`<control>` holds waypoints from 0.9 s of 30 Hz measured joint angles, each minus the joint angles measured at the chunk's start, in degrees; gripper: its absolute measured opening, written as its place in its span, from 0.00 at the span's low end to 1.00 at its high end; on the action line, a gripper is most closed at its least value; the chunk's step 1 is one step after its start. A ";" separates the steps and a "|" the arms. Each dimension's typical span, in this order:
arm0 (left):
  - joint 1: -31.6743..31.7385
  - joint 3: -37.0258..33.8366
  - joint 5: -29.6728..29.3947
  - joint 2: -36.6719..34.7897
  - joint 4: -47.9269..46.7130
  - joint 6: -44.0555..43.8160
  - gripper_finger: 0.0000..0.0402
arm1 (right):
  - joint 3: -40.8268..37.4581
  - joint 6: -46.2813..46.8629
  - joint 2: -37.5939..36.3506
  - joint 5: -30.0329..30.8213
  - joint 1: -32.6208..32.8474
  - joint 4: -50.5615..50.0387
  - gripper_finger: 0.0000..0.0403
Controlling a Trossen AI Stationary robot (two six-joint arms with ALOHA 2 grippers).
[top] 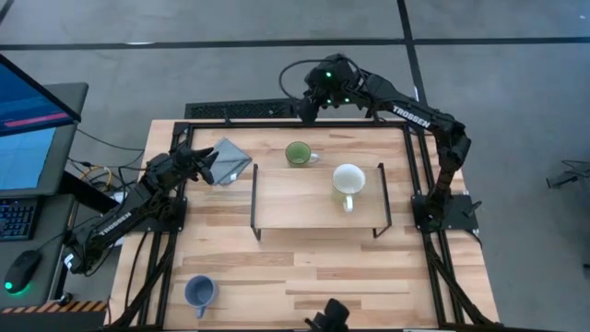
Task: Stack small to large cups/mugs on shelf
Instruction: Put the green mug on the shelf
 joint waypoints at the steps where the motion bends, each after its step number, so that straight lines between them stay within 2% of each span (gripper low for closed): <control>1: 0.00 0.00 0.00 0.00 0.00 -0.42 0.31 | 0.00 2.81 0.00 -0.20 -0.30 -1.17 0.59; 6: 0.00 0.00 -0.02 0.01 -0.02 -0.27 0.31 | -0.02 7.05 1.99 -1.24 -1.01 -8.01 0.59; 10: 0.00 0.00 -0.04 0.06 -0.02 -0.12 0.31 | 0.11 7.18 5.32 -2.96 -0.10 -8.36 0.60; 14: 0.00 0.00 -0.02 0.09 -0.04 -0.10 0.31 | 0.36 7.66 8.57 -7.87 0.26 -8.38 0.60; 18: 0.00 0.00 -0.04 0.09 -0.04 -0.10 0.31 | 0.52 7.68 10.32 -8.77 -0.25 -8.45 0.59; 23: 0.00 0.00 -0.05 0.09 -0.04 -0.10 0.31 | 0.54 7.20 10.34 -9.93 -0.72 -8.85 0.60; 27: 0.00 0.00 -0.07 0.09 -0.04 -0.10 0.31 | 0.50 7.13 10.33 -13.09 -0.77 -9.03 0.60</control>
